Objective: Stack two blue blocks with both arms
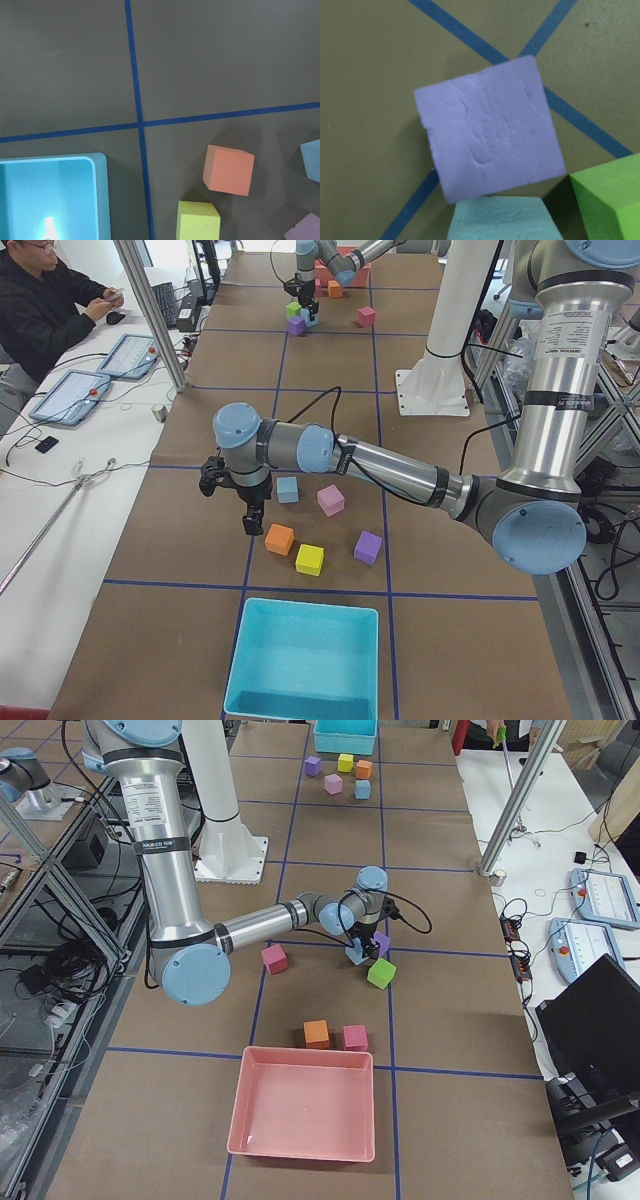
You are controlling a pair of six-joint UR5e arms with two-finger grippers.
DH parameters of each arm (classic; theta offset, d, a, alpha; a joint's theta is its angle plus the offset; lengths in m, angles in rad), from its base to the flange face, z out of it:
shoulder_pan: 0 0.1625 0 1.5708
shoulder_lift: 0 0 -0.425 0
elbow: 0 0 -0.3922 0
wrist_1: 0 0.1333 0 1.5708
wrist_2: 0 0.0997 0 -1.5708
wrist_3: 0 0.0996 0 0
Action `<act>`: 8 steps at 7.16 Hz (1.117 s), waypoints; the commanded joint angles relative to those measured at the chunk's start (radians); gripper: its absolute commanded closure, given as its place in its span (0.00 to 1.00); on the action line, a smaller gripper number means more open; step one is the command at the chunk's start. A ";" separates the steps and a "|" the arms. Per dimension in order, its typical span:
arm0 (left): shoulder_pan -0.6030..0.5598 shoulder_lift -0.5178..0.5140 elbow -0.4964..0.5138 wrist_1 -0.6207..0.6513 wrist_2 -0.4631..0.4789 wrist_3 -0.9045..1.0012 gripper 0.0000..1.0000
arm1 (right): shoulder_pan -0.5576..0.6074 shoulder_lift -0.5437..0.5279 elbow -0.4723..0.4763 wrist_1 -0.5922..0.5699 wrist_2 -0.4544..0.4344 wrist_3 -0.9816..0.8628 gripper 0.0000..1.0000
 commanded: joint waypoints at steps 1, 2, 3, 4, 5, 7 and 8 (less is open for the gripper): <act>0.091 -0.002 -0.013 -0.098 -0.001 -0.195 0.00 | 0.004 0.000 0.011 -0.003 0.001 0.001 0.51; 0.137 -0.008 -0.020 -0.129 0.002 -0.271 0.00 | 0.016 0.000 0.033 -0.011 0.003 -0.001 0.54; 0.180 -0.011 -0.018 -0.184 0.004 -0.362 0.00 | 0.027 0.003 0.097 -0.099 0.003 0.001 0.54; 0.234 -0.023 -0.009 -0.236 0.008 -0.451 0.00 | 0.032 0.016 0.191 -0.249 0.001 0.001 0.55; 0.275 -0.061 -0.001 -0.241 0.016 -0.511 0.00 | 0.036 0.036 0.242 -0.335 0.001 0.001 0.55; 0.334 -0.108 0.026 -0.246 0.068 -0.591 0.00 | 0.030 0.145 0.257 -0.436 0.001 0.185 0.57; 0.335 -0.108 0.052 -0.267 0.068 -0.593 0.01 | 0.001 0.156 0.273 -0.438 0.001 0.253 0.56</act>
